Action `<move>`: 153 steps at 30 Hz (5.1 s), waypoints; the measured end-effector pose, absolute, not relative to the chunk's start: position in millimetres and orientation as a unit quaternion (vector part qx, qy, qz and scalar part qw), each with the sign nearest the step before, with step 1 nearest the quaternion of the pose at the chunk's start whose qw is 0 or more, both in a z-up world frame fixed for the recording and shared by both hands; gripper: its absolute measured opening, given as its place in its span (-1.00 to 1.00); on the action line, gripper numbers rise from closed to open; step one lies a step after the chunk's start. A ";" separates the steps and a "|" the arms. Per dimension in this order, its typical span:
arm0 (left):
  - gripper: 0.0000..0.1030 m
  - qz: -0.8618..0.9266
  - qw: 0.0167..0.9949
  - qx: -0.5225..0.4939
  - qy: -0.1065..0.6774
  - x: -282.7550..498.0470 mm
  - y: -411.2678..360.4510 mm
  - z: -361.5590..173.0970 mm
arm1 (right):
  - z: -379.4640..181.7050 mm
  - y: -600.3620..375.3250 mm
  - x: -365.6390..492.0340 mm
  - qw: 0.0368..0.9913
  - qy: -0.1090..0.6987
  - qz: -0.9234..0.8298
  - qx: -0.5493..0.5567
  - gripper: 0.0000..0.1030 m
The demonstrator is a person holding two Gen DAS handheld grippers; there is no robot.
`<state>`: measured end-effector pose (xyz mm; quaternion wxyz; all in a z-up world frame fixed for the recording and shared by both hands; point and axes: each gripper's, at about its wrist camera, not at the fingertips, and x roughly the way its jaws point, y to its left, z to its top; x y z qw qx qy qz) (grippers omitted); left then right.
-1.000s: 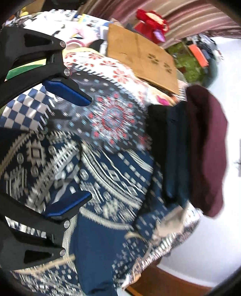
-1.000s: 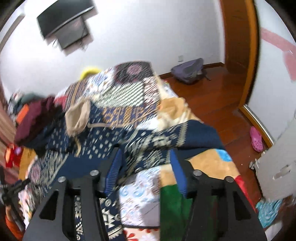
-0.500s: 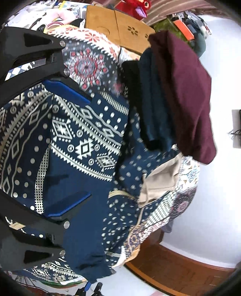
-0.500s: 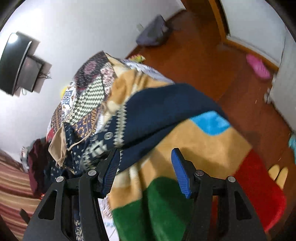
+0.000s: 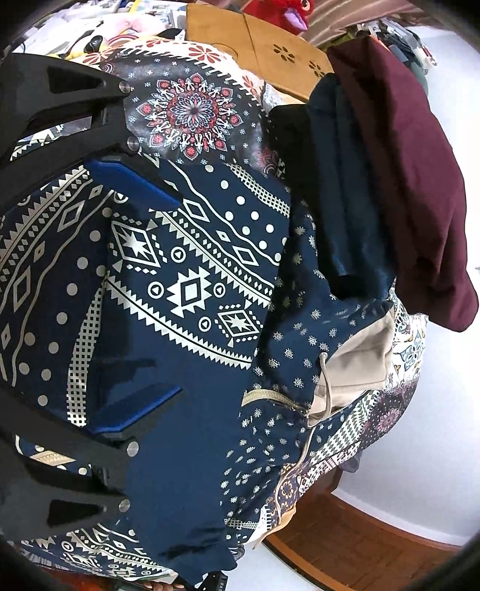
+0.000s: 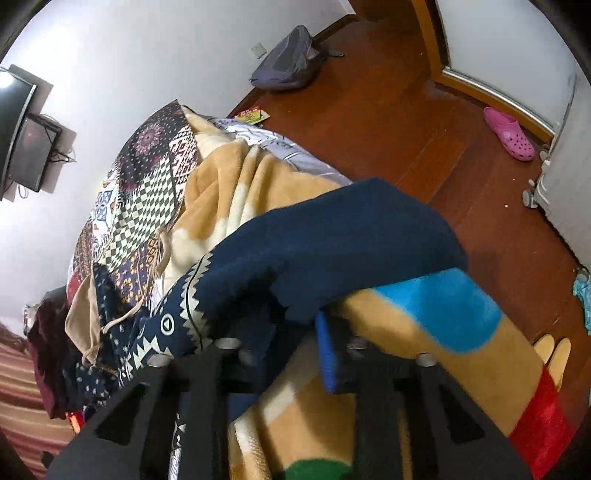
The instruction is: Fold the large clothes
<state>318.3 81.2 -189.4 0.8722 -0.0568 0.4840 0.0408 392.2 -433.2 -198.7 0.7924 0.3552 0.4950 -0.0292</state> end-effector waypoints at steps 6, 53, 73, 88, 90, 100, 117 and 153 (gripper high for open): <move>0.82 0.042 0.874 -0.056 0.480 309.9 85.7 -185.5 | -163.1 -431.7 377.9 0.818 0.466 -0.031 0.336 -0.85; 0.82 0.022 0.872 -0.053 0.486 280.5 85.1 -193.1 | -90.8 -331.9 336.9 0.842 0.446 0.100 0.286 0.05; 0.82 0.024 0.866 -0.060 0.496 290.0 85.4 -199.4 | -181.7 -367.6 378.9 0.779 0.503 0.008 0.375 -0.29; 0.82 0.023 0.881 -0.065 0.468 269.2 99.4 -181.4 | -54.0 -315.8 362.9 0.894 0.380 0.063 0.231 -0.88; 0.82 0.023 0.885 -0.068 0.460 264.4 103.0 -176.9 | -29.4 -289.9 359.4 0.907 0.359 0.091 0.203 -0.89; 0.82 0.037 0.899 -0.088 0.427 233.3 137.0 -158.3 | -1.3 -109.6 335.2 0.882 0.366 0.289 0.064 -0.89; 0.82 0.090 0.879 -0.120 0.452 197.8 187.6 -177.3 | -156.3 -2.1 294.6 0.693 0.611 0.369 -0.100 -0.36; -0.77 -0.051 0.866 -0.015 0.497 317.4 72.2 -206.9 | -84.8 -267.5 353.0 0.869 0.476 0.120 0.067 0.07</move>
